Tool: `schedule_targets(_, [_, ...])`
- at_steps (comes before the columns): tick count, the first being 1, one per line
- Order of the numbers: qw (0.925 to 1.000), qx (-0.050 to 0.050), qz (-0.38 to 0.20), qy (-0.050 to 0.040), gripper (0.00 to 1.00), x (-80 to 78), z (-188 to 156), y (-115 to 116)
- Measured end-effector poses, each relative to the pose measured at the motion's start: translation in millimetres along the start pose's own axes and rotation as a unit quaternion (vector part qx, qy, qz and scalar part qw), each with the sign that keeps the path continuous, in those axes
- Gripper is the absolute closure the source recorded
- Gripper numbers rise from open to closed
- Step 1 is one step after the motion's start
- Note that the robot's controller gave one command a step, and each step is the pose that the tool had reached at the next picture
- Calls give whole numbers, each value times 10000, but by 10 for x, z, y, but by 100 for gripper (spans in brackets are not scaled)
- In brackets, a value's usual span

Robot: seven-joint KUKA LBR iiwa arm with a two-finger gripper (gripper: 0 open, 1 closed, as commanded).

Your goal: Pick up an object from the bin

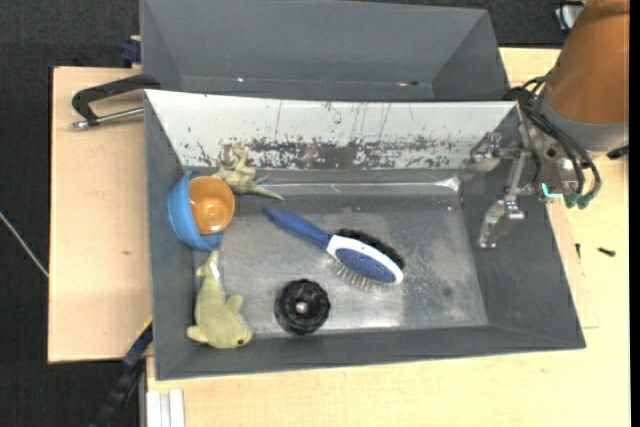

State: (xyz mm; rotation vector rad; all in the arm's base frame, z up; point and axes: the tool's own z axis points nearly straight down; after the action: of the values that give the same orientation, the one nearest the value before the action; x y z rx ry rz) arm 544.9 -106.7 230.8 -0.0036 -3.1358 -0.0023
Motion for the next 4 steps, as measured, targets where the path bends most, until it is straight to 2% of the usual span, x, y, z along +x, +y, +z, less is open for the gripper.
schedule_targets(1, [9996, -12, -270, 14, 0, 302, 1295, 762])
schedule_targets(2, [10000, 10, 62, -56, 0, 14, 1588, 1141])
schedule_targets(3, [9999, 7, 79, -128, 100, -23, 1552, 1131])
schedule_targets(4, [9999, 0, 78, -99, 100, -51, 371, 1120])
